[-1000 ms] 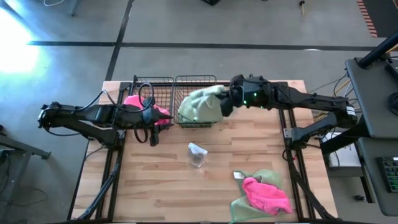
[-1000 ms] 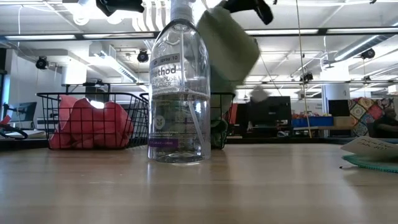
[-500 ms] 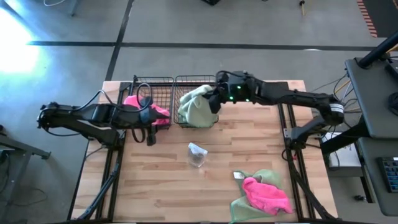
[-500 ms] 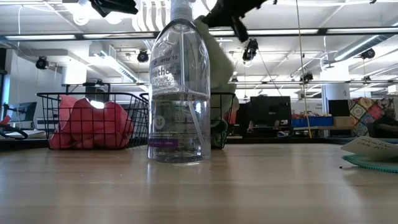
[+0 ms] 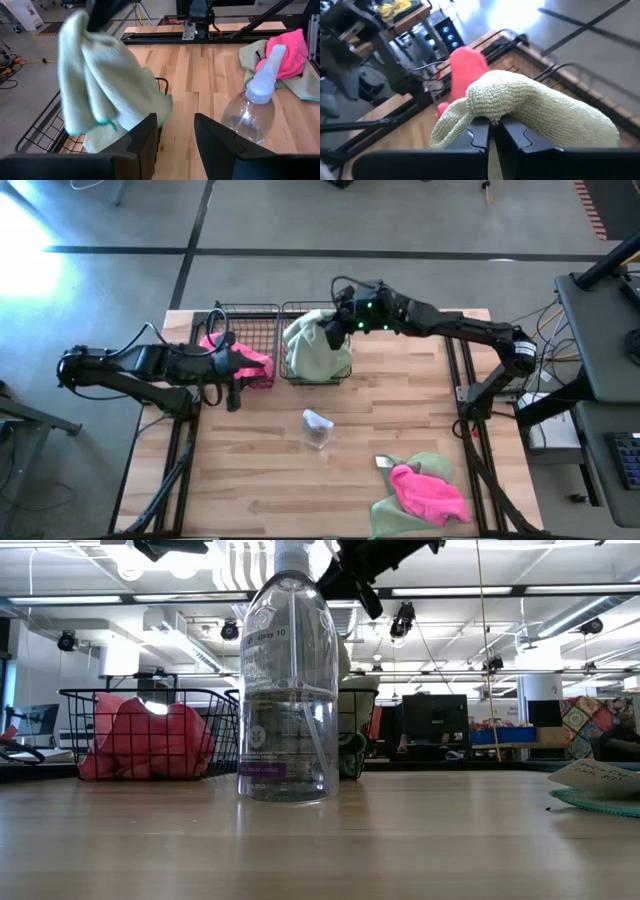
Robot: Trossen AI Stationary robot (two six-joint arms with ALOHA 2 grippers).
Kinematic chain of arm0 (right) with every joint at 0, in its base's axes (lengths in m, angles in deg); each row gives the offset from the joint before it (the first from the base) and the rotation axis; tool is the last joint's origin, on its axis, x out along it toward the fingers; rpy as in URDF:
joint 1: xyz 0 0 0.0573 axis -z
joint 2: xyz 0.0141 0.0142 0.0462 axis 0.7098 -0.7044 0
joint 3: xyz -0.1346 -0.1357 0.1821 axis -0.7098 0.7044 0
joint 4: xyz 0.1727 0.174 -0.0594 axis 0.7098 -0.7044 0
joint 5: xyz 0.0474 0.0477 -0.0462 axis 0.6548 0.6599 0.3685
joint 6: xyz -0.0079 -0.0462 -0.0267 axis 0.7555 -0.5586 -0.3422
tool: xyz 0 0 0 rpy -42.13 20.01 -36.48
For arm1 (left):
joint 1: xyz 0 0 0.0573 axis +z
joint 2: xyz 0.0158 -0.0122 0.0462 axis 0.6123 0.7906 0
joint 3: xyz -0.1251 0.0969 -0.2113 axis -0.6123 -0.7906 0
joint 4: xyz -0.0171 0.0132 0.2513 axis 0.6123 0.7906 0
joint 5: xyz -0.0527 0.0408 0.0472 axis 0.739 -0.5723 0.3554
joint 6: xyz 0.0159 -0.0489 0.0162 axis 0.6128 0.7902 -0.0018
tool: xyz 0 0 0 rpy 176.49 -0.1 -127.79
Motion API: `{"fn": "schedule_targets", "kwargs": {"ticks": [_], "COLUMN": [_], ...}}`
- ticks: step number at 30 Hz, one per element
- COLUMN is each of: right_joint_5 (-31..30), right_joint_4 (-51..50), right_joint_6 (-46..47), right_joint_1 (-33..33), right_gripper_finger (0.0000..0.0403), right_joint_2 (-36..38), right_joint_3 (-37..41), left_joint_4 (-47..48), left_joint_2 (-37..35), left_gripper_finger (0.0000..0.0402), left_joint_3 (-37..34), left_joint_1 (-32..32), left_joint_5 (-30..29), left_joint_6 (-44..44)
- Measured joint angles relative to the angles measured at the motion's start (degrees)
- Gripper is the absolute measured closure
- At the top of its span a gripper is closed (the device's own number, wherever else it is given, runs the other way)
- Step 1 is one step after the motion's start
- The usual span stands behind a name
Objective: Sort microfiber towel by color & place in baskets
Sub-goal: Put the top green microfiber towel into the right black wire basket
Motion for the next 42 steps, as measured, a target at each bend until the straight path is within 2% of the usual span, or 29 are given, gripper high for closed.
{"fn": "schedule_targets", "kwargs": {"ticks": [6,12,24,30,42], "right_joint_5": [-0.2,0.1,0.1,0.1,0.0], "right_joint_4": [-5.6,-11.7,-11.5,-11.5,-7.6], "right_joint_6": [-0.7,-1.7,-3.9,0.2,0.2], "right_joint_1": [2.5,2.8,5.4,6.8,6.9], "right_gripper_finger": [0.0390,0.0390,0.0390,0.0390,0.0390], "right_joint_2": [1.8,0.4,-1.8,-3.6,-6.3], "right_joint_3": [-2.0,-2.0,-4.3,-4.4,-4.4], "left_joint_4": [0.3,0.3,0.2,0.2,0.3], "left_joint_2": [0.2,0.3,0.3,0.3,0.3], "left_gripper_finger": [0.0286,0.0286,0.0286,0.0286,0.0286], "left_joint_3": [0.0,0.0,0.0,0.0,0.0], "left_joint_1": [0.0,0.0,0.0,0.0,0.0], "left_joint_5": [0.0,0.0,0.0,0.0,0.0], "left_joint_6": [0.0,-0.2,-0.1,0.0,0.0]}}
